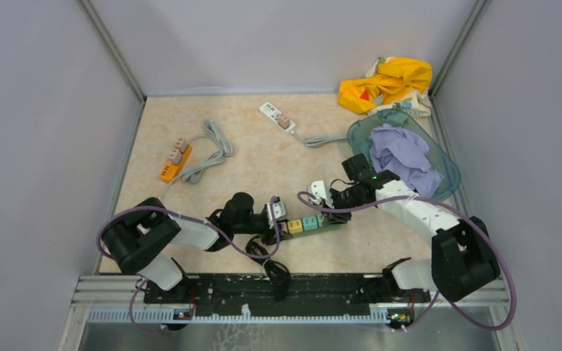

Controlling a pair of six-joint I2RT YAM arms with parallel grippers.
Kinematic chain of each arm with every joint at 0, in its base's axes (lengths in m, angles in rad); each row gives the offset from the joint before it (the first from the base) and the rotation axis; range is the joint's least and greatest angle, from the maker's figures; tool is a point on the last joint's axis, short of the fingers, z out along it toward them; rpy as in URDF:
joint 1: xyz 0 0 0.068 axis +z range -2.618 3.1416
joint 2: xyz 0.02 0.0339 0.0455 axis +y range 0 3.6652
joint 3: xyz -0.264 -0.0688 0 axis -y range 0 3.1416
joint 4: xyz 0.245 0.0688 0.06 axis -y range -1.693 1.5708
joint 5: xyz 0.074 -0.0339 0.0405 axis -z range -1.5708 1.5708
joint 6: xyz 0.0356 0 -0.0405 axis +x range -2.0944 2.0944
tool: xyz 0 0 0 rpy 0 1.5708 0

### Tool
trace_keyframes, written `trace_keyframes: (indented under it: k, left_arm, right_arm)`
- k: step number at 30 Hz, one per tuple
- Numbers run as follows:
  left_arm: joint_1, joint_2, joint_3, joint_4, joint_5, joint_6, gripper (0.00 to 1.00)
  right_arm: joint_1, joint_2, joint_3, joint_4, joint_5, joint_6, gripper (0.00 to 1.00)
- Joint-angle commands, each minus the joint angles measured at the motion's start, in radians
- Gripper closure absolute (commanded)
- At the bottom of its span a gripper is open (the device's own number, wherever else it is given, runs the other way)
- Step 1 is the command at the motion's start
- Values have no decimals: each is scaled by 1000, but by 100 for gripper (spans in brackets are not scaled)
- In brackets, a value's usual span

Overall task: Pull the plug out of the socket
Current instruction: Remove the plug from the socket.

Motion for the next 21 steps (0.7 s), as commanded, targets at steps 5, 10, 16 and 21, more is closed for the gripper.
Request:
trace_keyframes:
  k: [5, 10, 16, 21]
  left_arm:
    - [-6, 27, -1, -83, -9, -16, 100]
    - [-5, 42, 11, -86, 2, -15, 100]
    - [-5, 45, 11, -90, -3, -24, 100]
    - [-6, 43, 9, -101, -3, -19, 100]
  right_arm:
    - [-32, -38, 25, -50, -94, -159, 100]
    - [61, 2, 19, -61, -125, -185, 100]
    - [116, 11, 37, 120, -75, 55, 100]
    - [-2, -28, 20, 89, -72, 8, 100]
